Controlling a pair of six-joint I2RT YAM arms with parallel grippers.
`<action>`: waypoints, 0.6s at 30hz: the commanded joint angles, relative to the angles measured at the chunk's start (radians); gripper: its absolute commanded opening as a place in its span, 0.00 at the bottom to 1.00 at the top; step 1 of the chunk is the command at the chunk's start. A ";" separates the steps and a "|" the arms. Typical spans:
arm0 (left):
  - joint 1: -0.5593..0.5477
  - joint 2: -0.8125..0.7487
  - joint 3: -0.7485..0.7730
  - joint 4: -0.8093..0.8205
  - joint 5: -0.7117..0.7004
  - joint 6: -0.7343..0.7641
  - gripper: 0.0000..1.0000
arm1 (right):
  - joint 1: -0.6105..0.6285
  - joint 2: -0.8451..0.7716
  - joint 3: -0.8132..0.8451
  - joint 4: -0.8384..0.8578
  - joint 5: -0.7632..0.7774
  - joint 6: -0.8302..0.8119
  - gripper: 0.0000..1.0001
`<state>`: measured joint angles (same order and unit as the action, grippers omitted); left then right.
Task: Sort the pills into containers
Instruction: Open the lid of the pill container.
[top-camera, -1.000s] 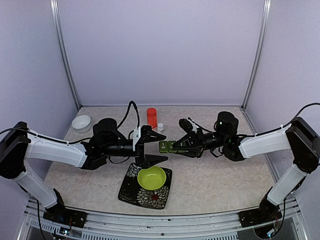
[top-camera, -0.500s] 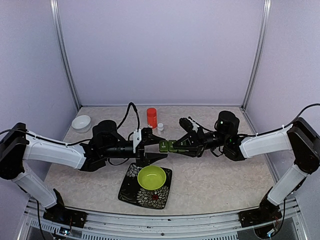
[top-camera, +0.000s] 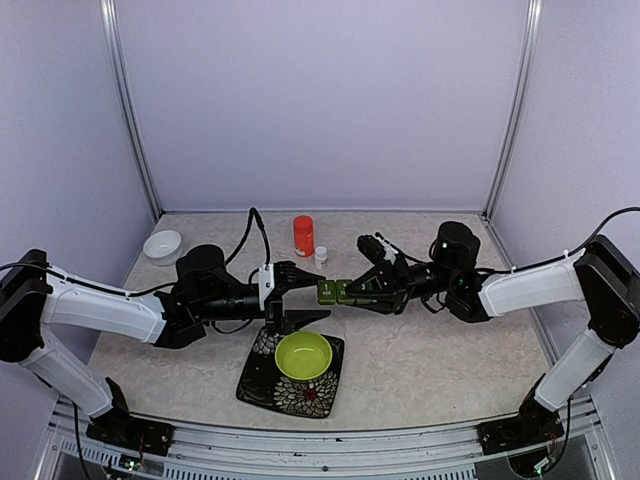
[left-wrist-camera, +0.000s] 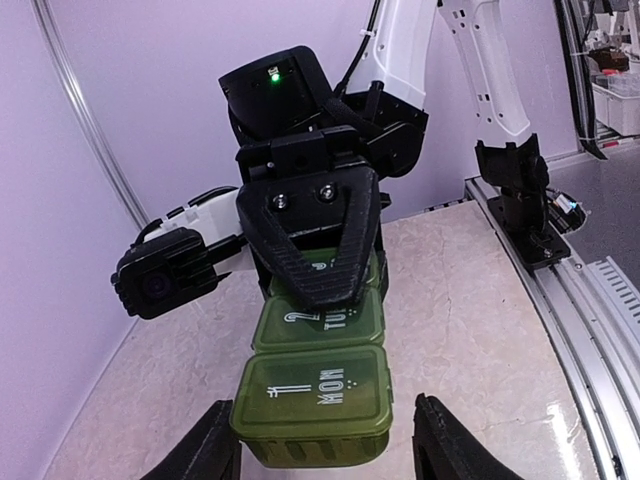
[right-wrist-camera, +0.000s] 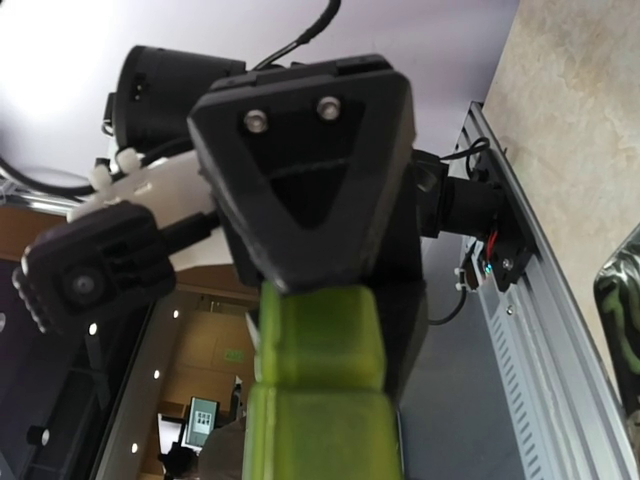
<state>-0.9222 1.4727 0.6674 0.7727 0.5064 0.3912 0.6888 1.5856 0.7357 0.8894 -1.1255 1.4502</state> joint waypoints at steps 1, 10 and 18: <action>-0.012 -0.022 -0.015 0.055 -0.019 0.002 0.64 | -0.008 0.007 -0.002 0.033 -0.002 0.002 0.00; -0.013 -0.007 -0.008 0.068 -0.005 -0.004 0.63 | -0.008 0.014 0.007 0.015 -0.006 -0.009 0.00; -0.015 -0.003 0.008 0.009 0.031 0.037 0.42 | -0.008 0.027 0.011 0.024 -0.017 0.000 0.00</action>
<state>-0.9283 1.4727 0.6617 0.8062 0.4961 0.3965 0.6888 1.5967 0.7357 0.8879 -1.1370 1.4525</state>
